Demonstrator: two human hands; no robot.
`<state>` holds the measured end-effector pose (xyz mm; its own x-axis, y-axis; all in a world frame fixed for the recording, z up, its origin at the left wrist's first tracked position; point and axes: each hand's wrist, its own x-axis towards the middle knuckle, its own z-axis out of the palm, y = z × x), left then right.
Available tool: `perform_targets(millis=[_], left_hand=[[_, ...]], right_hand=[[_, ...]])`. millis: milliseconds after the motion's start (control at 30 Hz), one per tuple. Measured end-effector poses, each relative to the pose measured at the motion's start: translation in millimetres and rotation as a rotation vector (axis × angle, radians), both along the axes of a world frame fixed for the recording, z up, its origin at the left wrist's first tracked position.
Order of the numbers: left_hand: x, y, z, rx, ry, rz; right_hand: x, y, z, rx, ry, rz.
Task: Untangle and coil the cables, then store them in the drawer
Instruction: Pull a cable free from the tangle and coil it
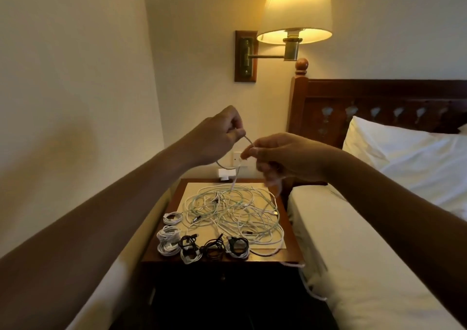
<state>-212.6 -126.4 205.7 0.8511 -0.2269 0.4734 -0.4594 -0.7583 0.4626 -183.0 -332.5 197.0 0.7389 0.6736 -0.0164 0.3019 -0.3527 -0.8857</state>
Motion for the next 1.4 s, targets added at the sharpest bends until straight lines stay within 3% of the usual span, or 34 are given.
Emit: perform_targets(millis=[100, 200, 267, 333, 600, 900, 1033, 1133, 1167, 1267, 1400], left_hand=[[3, 28, -14, -0.142, 0.141, -0.063], [4, 52, -38, -0.226, 0.315, -0.112], [7, 60, -48, -0.133, 0.280, -0.066], [12, 72, -54, 0.039, 0.164, 0.044], [21, 145, -94, 0.217, 0.063, 0.318], [30, 178, -115, 0.013, 0.020, 0.563], [27, 169, -122, 0.059, 0.117, 0.538], [18, 136, -115, 0.138, 0.298, 0.354], [14, 120, -113, 0.133, 0.338, 0.272], [7, 64, -113, 0.048, 0.368, 0.066], [11, 25, -115, -0.010, 0.313, -0.011]], right_hand=[[8, -7, -5, 0.047, -0.102, -0.191], [20, -15, -10, -0.014, -0.367, -0.274], [23, -16, -20, -0.181, -0.619, -0.223], [26, -20, -35, -0.301, -0.689, -0.172], [68, -84, -104, -0.362, -0.502, -0.346], [64, -118, -166, -0.435, -0.352, -0.455], [62, -117, -183, -0.620, -0.203, -0.365], [55, -102, -172, -0.807, -0.222, -0.232], [49, -89, -164, -0.771, -0.254, -0.209], [22, -36, -139, -0.403, -0.186, -0.139], [-5, 20, -128, -0.085, -0.054, 0.007]])
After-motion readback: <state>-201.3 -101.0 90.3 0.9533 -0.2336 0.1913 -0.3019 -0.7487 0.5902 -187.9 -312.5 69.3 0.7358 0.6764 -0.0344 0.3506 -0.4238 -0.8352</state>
